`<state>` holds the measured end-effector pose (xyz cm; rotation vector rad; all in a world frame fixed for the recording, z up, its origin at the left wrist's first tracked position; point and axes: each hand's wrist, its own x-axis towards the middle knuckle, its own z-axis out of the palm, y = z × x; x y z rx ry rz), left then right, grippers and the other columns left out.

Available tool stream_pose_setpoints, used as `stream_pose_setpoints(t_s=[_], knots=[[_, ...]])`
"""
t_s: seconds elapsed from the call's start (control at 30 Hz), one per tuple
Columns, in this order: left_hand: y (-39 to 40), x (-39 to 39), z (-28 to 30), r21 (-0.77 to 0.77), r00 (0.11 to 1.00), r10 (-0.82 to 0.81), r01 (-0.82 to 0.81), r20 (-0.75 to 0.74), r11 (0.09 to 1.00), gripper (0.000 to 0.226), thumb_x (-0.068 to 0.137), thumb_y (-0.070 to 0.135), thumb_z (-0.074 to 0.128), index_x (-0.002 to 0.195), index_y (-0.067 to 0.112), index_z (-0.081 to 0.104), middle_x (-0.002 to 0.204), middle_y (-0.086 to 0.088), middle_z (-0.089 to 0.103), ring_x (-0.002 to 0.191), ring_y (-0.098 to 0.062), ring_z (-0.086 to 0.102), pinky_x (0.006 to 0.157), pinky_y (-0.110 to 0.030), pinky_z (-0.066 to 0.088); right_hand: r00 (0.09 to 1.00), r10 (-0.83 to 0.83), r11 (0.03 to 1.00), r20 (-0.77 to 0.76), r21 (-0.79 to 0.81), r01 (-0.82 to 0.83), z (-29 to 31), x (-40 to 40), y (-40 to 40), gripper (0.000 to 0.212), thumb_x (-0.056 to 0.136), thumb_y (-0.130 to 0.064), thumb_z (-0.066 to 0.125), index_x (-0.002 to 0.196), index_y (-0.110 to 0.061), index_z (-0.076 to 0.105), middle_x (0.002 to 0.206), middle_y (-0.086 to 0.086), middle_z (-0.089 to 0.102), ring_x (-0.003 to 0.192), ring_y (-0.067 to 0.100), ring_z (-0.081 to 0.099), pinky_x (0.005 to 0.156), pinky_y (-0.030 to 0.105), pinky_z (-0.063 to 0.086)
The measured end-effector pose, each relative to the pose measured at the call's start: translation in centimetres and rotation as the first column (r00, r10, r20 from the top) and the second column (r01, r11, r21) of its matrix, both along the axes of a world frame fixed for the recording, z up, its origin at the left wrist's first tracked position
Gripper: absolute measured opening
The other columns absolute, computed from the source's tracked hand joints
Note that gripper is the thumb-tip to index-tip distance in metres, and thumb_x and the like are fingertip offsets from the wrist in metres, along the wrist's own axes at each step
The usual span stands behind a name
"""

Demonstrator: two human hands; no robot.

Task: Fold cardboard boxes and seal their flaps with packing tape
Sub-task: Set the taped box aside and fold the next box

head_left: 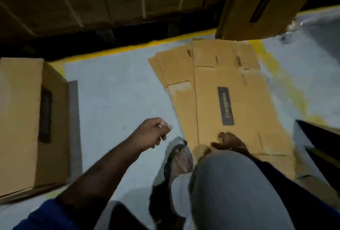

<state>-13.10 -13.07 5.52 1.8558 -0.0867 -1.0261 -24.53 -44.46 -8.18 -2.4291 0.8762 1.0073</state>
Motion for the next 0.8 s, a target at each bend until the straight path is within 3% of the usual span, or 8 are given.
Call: stream_pose_setpoints(t_s=[0.17, 0.3, 0.37, 0.47, 0.6, 0.67, 0.73, 0.8], knots=[[-4.0, -0.1, -3.5, 0.049, 0.997, 0.020, -0.016, -0.076, 0.999, 0.024, 0.101, 0.027, 0.062, 0.107, 0.005, 0.069, 0.079, -0.002, 0.069, 0.061, -0.013, 0.054, 0.057, -0.027, 0.039, 0.956, -0.257, 0.961, 0.144, -0.064, 0.268, -5.8, -1.9, 1.7, 0.056, 0.094, -0.053, 0.054, 0.138, -0.018, 0.049, 0.133, 0.013, 0.049, 0.127, 0.038, 0.047, 0.100, 0.051, 0.047], [-5.1, -0.2, -5.8, 0.099, 0.994, 0.028, -0.017, -0.109, 0.995, 0.018, 0.101, 0.021, 0.060, 0.105, 0.008, 0.070, 0.079, 0.000, 0.071, 0.063, -0.014, 0.056, 0.058, -0.026, 0.040, 0.902, -0.372, 0.915, 0.217, -0.075, 0.396, -9.2, -0.7, 2.9, 0.079, 0.086, -0.058, 0.069, 0.147, -0.018, 0.039, 0.148, 0.015, 0.036, 0.136, 0.040, 0.037, 0.101, 0.054, 0.046], [-5.2, -0.3, -6.8, 0.123, 0.993, 0.034, -0.020, -0.116, 0.992, 0.015, 0.101, 0.019, 0.059, 0.103, 0.010, 0.071, 0.080, -0.002, 0.072, 0.065, -0.015, 0.057, 0.059, -0.027, 0.040, 0.759, -0.584, 0.785, 0.286, -0.039, 0.619, -10.7, -0.7, 2.3, 0.086, 0.087, -0.050, 0.075, 0.153, -0.012, 0.034, 0.154, 0.020, 0.031, 0.140, 0.043, 0.033, 0.106, 0.055, 0.041], [-5.3, -0.4, -7.9, 0.152, 0.992, 0.042, -0.024, -0.120, 0.988, 0.015, 0.102, 0.019, 0.057, 0.101, 0.012, 0.071, 0.083, -0.004, 0.072, 0.064, -0.014, 0.059, 0.059, -0.027, 0.042, 0.412, -0.849, 0.441, 0.332, 0.017, 0.897, -11.7, -1.5, 0.3, 0.087, 0.090, -0.039, 0.076, 0.155, -0.006, 0.029, 0.158, 0.026, 0.025, 0.148, 0.042, 0.023, 0.115, 0.052, 0.027], [-5.6, -0.6, -8.5, 0.167, 0.991, 0.038, -0.016, -0.126, 0.986, 0.015, 0.102, 0.017, 0.057, 0.101, 0.011, 0.071, 0.085, -0.006, 0.073, 0.066, -0.014, 0.060, 0.060, -0.027, 0.042, 0.325, -0.895, 0.339, 0.304, -0.007, 0.941, -12.1, -2.6, -3.3, 0.091, 0.093, -0.043, 0.072, 0.160, -0.007, 0.021, 0.163, 0.025, 0.022, 0.152, 0.041, 0.019, 0.120, 0.049, 0.020], [-5.8, -0.7, -8.4, 0.174, 0.992, 0.040, -0.019, -0.118, 0.985, 0.014, 0.102, 0.017, 0.058, 0.101, 0.012, 0.071, 0.087, -0.007, 0.075, 0.067, -0.015, 0.060, 0.060, -0.027, 0.042, 0.150, -0.948, 0.172, 0.282, 0.056, 0.983, -12.6, -3.1, -5.0, 0.098, 0.090, -0.047, 0.074, 0.161, -0.010, 0.017, 0.163, 0.024, 0.021, 0.150, 0.044, 0.023, 0.122, 0.055, 0.022], [-5.9, -1.0, -8.2, 0.167, 0.993, 0.036, -0.017, -0.114, 0.986, 0.014, 0.101, 0.017, 0.058, 0.101, 0.012, 0.071, 0.088, -0.008, 0.075, 0.069, -0.016, 0.061, 0.061, -0.028, 0.042, -0.071, -0.965, -0.026, 0.252, 0.180, 0.983, -13.7, -4.2, -6.7, 0.105, 0.076, -0.054, 0.082, 0.158, -0.017, 0.027, 0.157, 0.022, 0.034, 0.140, 0.047, 0.039, 0.113, 0.063, 0.035], [-5.7, -1.4, -8.0, 0.144, 0.991, 0.039, -0.020, -0.129, 0.989, 0.013, 0.100, 0.016, 0.059, 0.101, 0.011, 0.071, 0.085, -0.005, 0.074, 0.070, -0.016, 0.061, 0.062, -0.029, 0.042, -0.201, -0.948, -0.106, 0.248, 0.350, 0.931, -15.9, -5.8, -8.4, 0.099, 0.069, -0.054, 0.083, 0.153, -0.026, 0.039, 0.150, 0.021, 0.045, 0.128, 0.046, 0.051, 0.102, 0.059, 0.047]])
